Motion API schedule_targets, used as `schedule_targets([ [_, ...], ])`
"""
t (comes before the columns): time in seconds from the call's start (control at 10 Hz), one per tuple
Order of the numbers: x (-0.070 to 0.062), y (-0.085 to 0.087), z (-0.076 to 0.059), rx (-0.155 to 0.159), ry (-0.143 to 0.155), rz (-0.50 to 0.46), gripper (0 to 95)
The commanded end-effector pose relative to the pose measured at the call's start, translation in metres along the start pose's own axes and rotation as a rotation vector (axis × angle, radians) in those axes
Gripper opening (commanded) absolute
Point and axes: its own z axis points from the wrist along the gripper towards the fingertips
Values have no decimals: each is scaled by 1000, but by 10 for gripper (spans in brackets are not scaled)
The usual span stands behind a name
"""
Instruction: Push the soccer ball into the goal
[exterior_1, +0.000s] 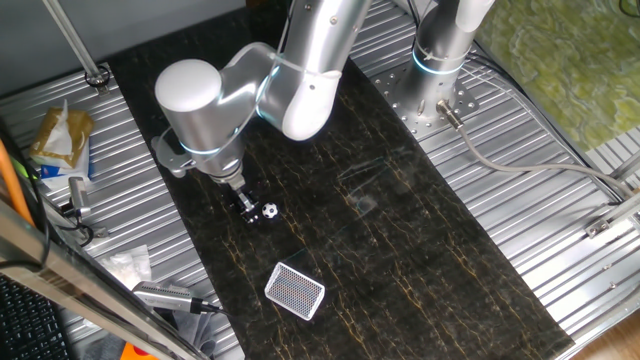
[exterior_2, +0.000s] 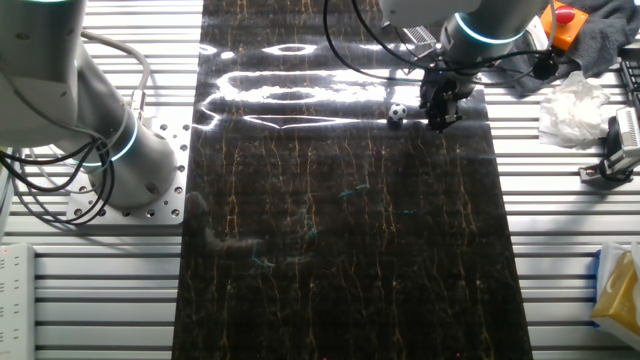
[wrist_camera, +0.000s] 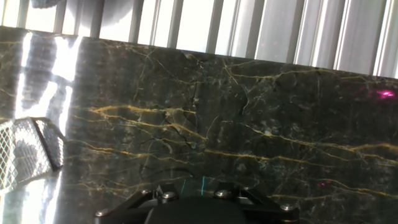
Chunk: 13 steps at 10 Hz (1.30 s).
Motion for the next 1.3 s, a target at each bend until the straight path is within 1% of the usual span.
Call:
schedule_targets([
  [0.1, 15, 3, -8, -42, 1, 17, 380],
  [0.2, 18, 4, -8, -52, 0, 17, 380],
  [0.3, 25, 4, -7, -67, -6, 15, 380],
  [0.4, 32, 4, -4, -67, -6, 18, 380],
  [0.5, 35, 4, -2, -67, -8, 18, 380],
  [0.6, 44, 6, 3, -72, -17, 23, 380],
  [0.7, 48, 9, 5, -85, -21, 38, 380],
  [0.8, 50, 13, 6, -132, -22, 74, 380],
  [0.9, 49, 19, 4, -136, -16, 97, 380],
  [1.0, 48, 23, 3, -133, -14, 103, 380],
  [1.1, 45, 26, 4, -126, -15, 101, 380],
  [1.3, 45, 29, 6, -127, -22, 99, 380],
])
